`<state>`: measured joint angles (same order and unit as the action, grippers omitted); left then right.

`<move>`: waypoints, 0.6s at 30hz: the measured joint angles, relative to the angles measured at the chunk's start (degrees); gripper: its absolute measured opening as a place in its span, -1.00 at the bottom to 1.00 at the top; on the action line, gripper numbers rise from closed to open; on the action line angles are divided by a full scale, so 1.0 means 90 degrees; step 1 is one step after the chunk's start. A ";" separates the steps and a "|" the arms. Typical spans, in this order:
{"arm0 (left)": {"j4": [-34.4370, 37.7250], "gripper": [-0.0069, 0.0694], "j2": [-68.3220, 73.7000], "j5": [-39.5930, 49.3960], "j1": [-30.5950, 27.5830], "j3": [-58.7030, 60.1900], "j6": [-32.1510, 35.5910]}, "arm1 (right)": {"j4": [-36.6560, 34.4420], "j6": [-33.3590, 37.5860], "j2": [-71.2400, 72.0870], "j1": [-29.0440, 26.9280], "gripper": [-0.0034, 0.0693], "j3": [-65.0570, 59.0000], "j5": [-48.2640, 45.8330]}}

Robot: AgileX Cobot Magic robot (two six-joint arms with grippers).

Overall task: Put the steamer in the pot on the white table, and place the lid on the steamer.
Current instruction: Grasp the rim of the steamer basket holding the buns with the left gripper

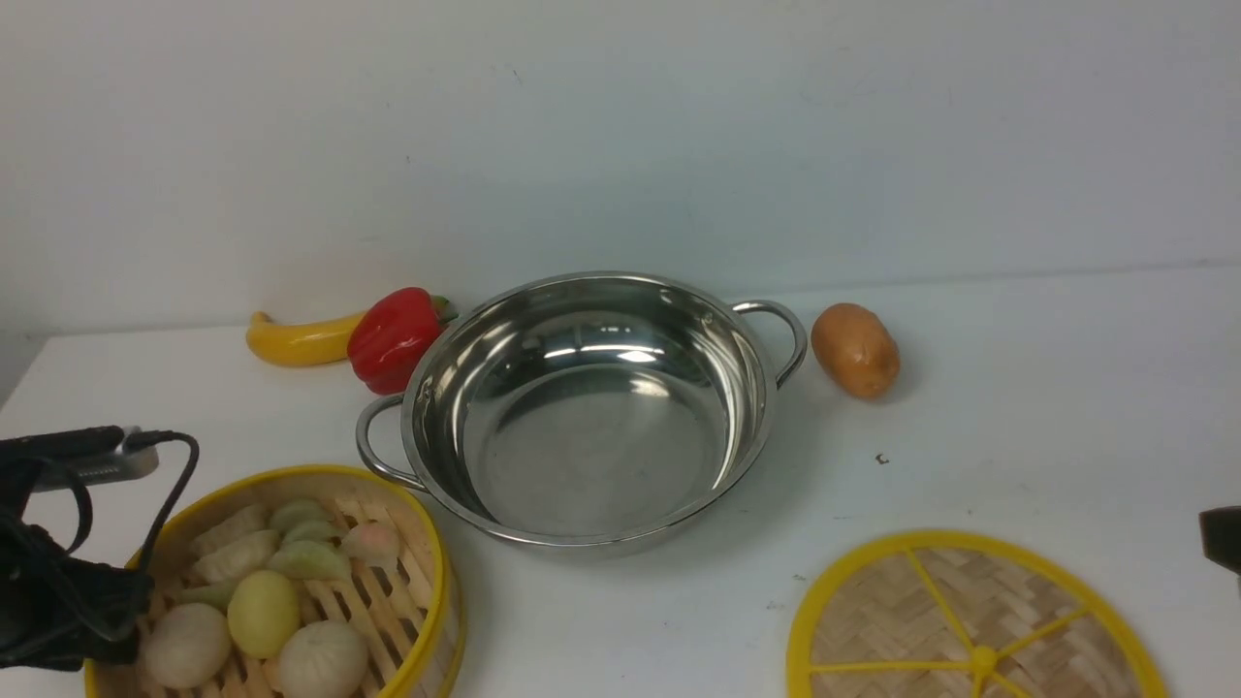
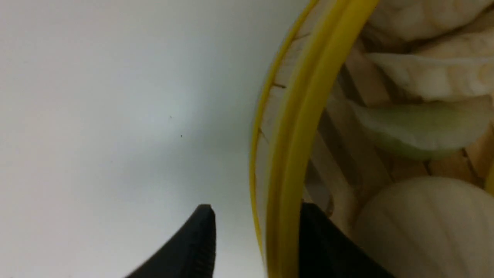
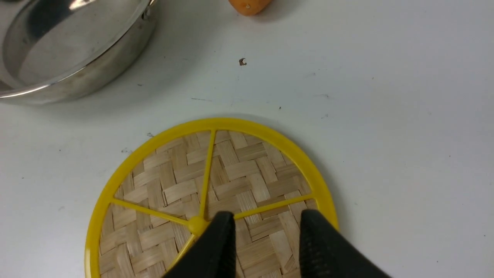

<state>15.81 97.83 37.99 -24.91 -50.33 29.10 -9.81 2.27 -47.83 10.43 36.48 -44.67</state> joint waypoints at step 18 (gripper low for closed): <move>-0.0440 -0.69 -0.0456 0.1719 -0.0541 -0.1232 -0.0447 | -0.0377 0.0169 0.0000 0.0000 -0.22 0.0000 -0.0091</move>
<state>11.85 93.73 53.46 -29.78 -61.41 25.08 -13.20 3.78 -47.83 10.43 36.48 -45.49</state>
